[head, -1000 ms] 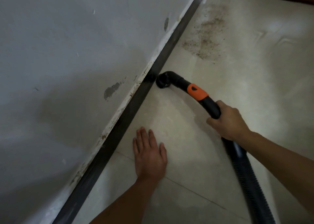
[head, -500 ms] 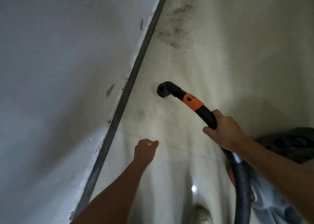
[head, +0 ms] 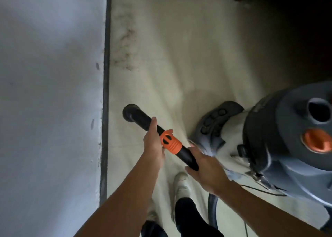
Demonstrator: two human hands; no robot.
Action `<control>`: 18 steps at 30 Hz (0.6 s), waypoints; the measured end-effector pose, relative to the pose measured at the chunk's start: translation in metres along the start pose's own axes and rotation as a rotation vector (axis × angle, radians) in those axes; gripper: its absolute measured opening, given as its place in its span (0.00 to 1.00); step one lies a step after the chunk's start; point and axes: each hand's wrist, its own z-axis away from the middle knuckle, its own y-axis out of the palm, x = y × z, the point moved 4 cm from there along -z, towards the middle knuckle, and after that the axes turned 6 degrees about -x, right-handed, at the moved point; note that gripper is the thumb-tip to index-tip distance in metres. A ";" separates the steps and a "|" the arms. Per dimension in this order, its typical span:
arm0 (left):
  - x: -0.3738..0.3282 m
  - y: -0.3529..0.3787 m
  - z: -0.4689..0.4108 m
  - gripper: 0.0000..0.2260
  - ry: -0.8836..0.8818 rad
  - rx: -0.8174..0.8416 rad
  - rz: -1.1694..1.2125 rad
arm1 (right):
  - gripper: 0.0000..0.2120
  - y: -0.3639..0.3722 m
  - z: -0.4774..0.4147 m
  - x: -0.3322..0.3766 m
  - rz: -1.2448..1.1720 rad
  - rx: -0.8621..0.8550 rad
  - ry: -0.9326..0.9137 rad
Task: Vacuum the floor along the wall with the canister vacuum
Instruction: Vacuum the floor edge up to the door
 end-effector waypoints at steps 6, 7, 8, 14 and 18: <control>0.011 0.037 0.056 0.20 0.032 0.009 -0.041 | 0.27 -0.046 0.054 -0.010 -0.011 -0.051 0.149; 0.013 0.043 0.064 0.20 0.057 0.005 -0.066 | 0.28 -0.059 0.066 -0.016 -0.011 -0.080 0.187; 0.014 0.049 0.072 0.19 0.082 -0.006 -0.088 | 0.27 -0.074 0.078 -0.023 -0.013 -0.134 0.230; 0.038 0.098 0.125 0.17 0.088 -0.014 -0.159 | 0.09 -0.181 0.143 -0.073 0.116 -0.711 0.355; 0.073 0.145 0.157 0.17 0.140 0.033 -0.275 | 0.13 -0.233 0.164 -0.116 0.254 -0.978 0.341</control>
